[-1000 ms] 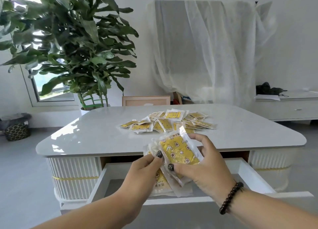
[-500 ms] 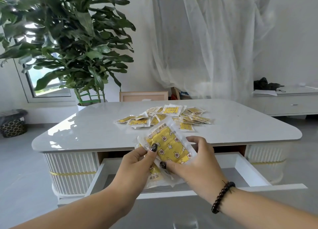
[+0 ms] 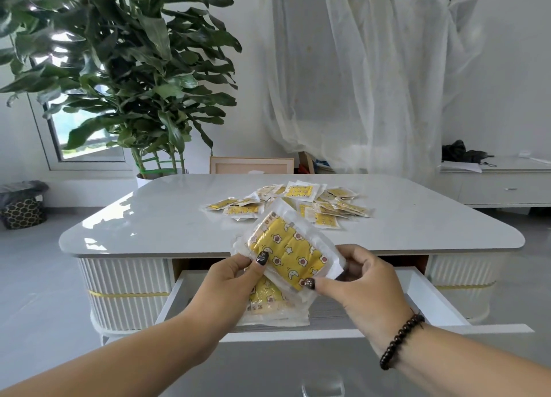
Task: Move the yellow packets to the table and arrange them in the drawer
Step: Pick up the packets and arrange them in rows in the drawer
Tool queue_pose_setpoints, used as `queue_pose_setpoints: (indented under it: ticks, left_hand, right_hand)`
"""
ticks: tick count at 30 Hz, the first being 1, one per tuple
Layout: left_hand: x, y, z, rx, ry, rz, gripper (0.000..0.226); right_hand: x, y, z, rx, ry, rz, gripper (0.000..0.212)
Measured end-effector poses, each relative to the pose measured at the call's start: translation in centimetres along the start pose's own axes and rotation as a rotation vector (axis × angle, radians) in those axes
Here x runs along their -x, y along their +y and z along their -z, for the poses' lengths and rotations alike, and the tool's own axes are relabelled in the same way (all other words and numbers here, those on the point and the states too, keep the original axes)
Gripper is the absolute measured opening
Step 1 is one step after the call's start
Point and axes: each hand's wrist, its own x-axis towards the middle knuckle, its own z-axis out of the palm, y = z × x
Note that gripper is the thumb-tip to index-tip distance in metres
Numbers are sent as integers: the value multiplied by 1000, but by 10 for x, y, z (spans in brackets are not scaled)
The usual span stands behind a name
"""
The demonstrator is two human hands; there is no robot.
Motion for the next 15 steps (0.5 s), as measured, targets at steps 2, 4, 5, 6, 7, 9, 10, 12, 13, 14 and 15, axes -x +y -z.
queue_pose_setpoints:
  ticks: [2,4,5,6,7,9,10,12,13,14,15]
  left_hand:
    - [3,1,4,-1,-6,14,17]
    - [5,4,11,-15,-11,-5,28]
    - [6,5,16,-14,-12,-17,37]
    - [6,7,20,-9,-14,-28,45]
    - [6,8,23,-6,-15,-37,52]
    - [4,6,27,-7,-14,-53,59]
    - [4,5,28,-1,-23,-60,59]
    - [3,4,27,20,-61,-69,60]
    - [3,4,28,29,-75,-71,61]
    - [1,4,28,45,-84,-70,64]
    - [-1,3,30,65,-93,-61,66]
  right_hand:
    - [-3,-1,2,-141,-36,-31,37]
    - [-6,-3,6,-271,-78,-64,31]
    - [-7,-5,8,-319,-100,-81,29]
    - [-9,-7,10,-356,-125,-92,27]
    - [-11,-8,11,-380,-152,-101,26]
    - [-11,-10,11,-404,-202,-111,28]
    - [-10,-10,11,-406,-216,-111,31]
    - [-11,-10,10,-382,-232,-107,33]
    - [-11,-10,10,-370,-239,-106,32]
    - [-12,-11,10,-359,-239,-108,32]
    - [-13,-12,11,-343,-232,-113,32]
